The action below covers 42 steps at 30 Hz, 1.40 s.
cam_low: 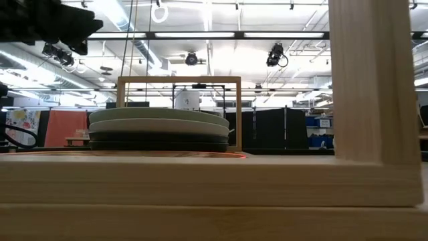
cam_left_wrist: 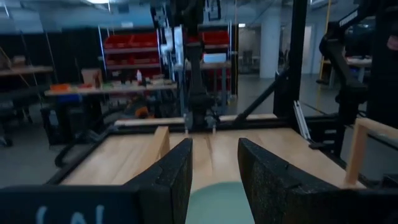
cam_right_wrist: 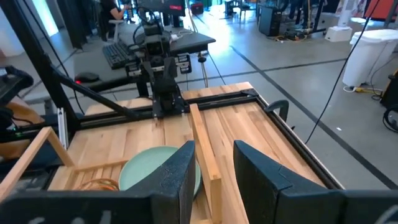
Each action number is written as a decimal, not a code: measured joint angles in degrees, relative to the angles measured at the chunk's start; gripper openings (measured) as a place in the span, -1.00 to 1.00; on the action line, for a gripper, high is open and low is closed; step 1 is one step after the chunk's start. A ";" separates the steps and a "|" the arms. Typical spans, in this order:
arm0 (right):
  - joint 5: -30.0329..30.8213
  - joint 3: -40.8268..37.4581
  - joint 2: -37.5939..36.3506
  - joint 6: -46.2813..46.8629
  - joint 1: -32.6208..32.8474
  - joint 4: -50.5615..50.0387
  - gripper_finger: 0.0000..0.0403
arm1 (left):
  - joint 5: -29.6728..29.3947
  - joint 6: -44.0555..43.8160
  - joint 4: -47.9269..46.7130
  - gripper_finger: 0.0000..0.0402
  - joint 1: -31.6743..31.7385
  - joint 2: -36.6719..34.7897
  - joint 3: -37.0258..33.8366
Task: Place and stack plates onto a shelf
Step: Return to Home Position
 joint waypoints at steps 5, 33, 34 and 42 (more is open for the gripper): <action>0.00 -5.61 -4.13 0.32 0.00 3.32 -0.43 | 0.03 0.30 6.99 -0.33 0.00 -0.01 -5.44; 0.02 -36.84 -36.24 4.83 0.00 14.97 -0.43 | -0.04 -2.41 8.31 -0.33 0.00 0.08 -8.72; 0.07 -37.62 -37.32 4.86 0.00 15.30 -0.43 | -0.03 -2.45 8.30 -0.33 0.00 0.08 -8.72; 2.11 -42.61 -42.22 4.89 0.00 16.03 -0.43 | -0.05 -2.45 8.20 -0.33 0.00 0.10 -8.72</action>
